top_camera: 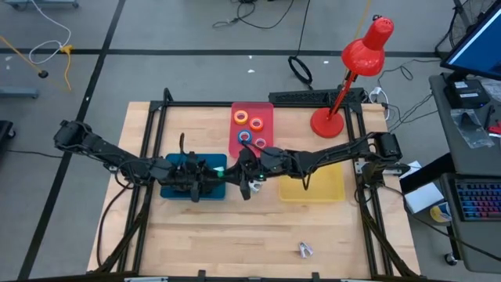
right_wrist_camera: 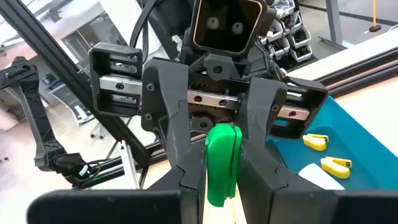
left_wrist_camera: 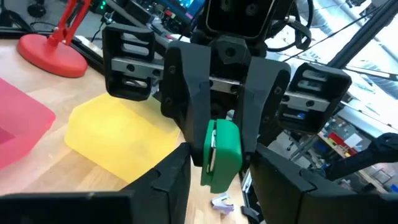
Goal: Pick and place Stapler, Stapler remover, tape
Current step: Put the green stapler into the blue bin
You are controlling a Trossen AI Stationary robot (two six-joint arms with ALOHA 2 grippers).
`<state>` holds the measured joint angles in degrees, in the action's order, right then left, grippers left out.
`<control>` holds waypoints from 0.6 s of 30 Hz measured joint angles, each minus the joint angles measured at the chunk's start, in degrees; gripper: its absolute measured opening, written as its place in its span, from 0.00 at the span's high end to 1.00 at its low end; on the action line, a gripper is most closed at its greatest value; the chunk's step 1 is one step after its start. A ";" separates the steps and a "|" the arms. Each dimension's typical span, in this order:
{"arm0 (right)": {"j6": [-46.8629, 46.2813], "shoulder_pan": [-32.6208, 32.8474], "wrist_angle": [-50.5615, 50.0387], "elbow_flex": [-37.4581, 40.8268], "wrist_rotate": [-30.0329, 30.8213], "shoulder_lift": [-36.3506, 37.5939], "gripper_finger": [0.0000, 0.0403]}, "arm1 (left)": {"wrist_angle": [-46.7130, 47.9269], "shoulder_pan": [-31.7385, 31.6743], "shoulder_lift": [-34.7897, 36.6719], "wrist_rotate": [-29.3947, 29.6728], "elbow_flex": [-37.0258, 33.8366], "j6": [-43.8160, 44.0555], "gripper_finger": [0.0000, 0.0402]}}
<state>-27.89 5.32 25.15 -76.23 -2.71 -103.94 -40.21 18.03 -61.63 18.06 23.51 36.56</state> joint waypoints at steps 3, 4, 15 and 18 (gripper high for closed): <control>-0.03 -0.01 0.05 0.00 0.84 0.02 0.87 | 0.36 -0.10 0.00 -0.60 0.00 0.18 0.64; -0.03 -0.02 0.11 0.00 1.18 0.02 0.87 | 0.59 -0.12 0.02 -1.01 0.00 0.19 0.64; -1.45 -0.02 1.00 0.02 2.56 -0.02 0.87 | 0.80 -0.14 0.09 -1.30 0.00 -0.06 0.60; -2.23 -0.04 1.09 0.02 2.53 -0.02 0.87 | 0.90 -0.16 0.09 -1.94 0.00 -1.44 0.60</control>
<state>-30.12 5.28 26.24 -76.20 -0.18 -103.96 -39.31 17.87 -61.54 16.12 23.51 35.12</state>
